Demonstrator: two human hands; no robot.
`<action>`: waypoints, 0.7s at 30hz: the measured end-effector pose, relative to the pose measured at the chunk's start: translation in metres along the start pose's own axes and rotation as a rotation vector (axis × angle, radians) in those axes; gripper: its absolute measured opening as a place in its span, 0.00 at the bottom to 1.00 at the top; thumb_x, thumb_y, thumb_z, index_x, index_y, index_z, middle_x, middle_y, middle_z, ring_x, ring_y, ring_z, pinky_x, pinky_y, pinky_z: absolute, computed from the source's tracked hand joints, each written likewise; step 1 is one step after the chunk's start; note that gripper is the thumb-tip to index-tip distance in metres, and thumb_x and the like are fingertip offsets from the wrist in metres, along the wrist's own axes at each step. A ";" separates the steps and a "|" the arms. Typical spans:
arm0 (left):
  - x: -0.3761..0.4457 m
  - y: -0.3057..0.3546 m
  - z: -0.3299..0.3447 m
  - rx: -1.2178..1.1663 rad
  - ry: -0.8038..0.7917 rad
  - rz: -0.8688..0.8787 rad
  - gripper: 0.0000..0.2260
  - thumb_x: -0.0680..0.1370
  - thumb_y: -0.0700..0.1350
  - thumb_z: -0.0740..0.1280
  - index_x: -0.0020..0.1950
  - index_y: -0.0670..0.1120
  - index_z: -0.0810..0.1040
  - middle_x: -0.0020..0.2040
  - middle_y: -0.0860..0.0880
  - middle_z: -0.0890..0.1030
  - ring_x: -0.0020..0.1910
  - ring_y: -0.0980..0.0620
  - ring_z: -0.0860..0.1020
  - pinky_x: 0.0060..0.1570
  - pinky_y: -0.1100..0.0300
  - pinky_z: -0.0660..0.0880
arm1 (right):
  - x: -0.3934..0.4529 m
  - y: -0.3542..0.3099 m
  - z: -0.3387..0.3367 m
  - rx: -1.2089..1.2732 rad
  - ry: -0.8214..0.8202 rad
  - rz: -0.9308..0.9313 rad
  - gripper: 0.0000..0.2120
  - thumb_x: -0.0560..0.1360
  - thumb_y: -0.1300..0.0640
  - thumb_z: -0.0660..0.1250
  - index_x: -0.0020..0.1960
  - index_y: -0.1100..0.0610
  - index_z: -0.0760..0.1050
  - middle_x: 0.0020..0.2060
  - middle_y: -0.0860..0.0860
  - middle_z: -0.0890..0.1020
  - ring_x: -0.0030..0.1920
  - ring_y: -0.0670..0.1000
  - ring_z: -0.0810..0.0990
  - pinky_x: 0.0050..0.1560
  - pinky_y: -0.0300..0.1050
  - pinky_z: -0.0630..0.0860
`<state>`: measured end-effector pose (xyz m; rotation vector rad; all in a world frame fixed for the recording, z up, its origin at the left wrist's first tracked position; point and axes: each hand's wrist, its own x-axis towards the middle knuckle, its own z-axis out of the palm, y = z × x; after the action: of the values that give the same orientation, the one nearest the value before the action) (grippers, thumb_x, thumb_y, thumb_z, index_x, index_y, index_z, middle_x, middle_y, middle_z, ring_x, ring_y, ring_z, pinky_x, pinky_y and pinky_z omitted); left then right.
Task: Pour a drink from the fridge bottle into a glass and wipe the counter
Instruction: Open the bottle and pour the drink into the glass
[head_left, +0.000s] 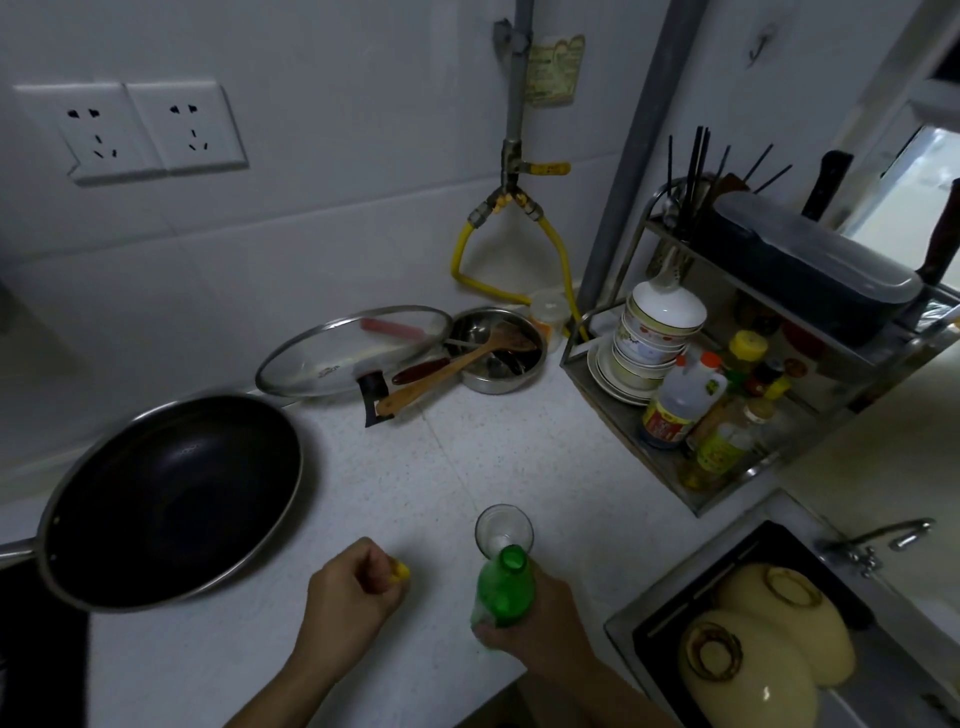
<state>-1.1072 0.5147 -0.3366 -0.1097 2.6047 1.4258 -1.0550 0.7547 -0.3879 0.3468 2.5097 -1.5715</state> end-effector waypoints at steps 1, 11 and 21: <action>-0.001 -0.007 0.004 0.016 -0.009 -0.010 0.11 0.68 0.40 0.78 0.35 0.51 0.77 0.35 0.48 0.84 0.35 0.55 0.82 0.39 0.56 0.80 | -0.001 0.001 -0.005 -0.019 0.011 0.000 0.28 0.55 0.46 0.84 0.51 0.44 0.76 0.44 0.39 0.85 0.47 0.37 0.83 0.45 0.27 0.76; 0.002 -0.061 0.041 0.172 -0.123 -0.201 0.15 0.73 0.43 0.72 0.60 0.47 0.81 0.57 0.47 0.82 0.56 0.48 0.80 0.60 0.57 0.74 | -0.005 0.001 -0.051 -0.252 0.072 0.000 0.18 0.60 0.60 0.82 0.45 0.56 0.77 0.34 0.49 0.82 0.33 0.44 0.80 0.34 0.31 0.76; -0.004 -0.074 0.049 0.209 -0.175 -0.233 0.09 0.71 0.42 0.73 0.43 0.57 0.79 0.43 0.56 0.83 0.44 0.58 0.81 0.46 0.62 0.79 | 0.005 0.006 -0.072 -0.575 -0.104 0.180 0.34 0.59 0.47 0.80 0.61 0.51 0.73 0.48 0.46 0.79 0.42 0.44 0.75 0.36 0.28 0.68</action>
<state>-1.0872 0.5157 -0.4227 -0.2409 2.4829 1.0323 -1.0594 0.8223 -0.3634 0.3779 2.6142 -0.7343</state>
